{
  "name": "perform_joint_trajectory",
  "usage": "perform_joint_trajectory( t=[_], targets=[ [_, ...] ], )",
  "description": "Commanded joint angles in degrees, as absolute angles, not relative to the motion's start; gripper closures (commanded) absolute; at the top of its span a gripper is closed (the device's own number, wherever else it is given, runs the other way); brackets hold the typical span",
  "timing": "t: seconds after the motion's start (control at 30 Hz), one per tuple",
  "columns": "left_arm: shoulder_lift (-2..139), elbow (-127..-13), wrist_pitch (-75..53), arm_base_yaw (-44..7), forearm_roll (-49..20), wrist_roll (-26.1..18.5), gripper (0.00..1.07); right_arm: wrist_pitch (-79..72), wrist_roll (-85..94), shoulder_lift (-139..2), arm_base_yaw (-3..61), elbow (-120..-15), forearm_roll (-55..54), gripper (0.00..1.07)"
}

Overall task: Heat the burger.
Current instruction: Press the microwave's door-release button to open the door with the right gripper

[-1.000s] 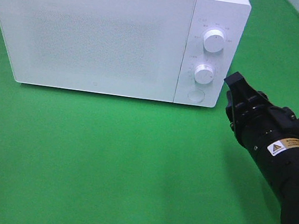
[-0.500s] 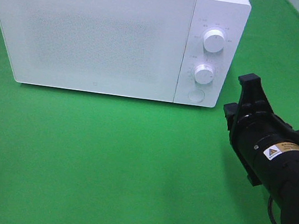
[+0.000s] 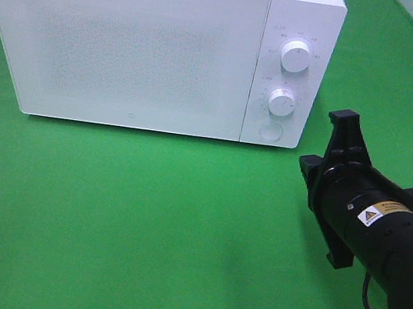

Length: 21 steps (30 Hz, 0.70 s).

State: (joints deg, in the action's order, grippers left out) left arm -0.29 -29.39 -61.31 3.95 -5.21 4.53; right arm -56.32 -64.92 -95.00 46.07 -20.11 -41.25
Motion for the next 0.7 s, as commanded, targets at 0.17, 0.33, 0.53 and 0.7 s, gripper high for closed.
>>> perform_joint_trajectory(
  t=[0.17,0.33,0.53,0.7],
  targets=[
    [-0.34,-29.45,-60.91,3.9,-5.44,4.76,0.07,-56.04,-65.89,-97.63,46.12,-23.15,-40.85,1.07],
    [-0.34,-29.45,-60.91,3.9,-5.44,4.76,0.07,-54.89,-67.21,-100.78,46.12,-26.07,-40.45,1.07],
    [-0.34,-29.45,-60.91,3.9,-5.44,4.76,0.07,-54.43,-67.27,-104.28,45.38,-29.34,-39.94,1.07],
    [-0.34,-29.45,-60.91,3.9,-5.44,4.76,0.07,-53.23,-67.55,-106.46,42.86,-32.14,-39.25,1.07]
  ],
)
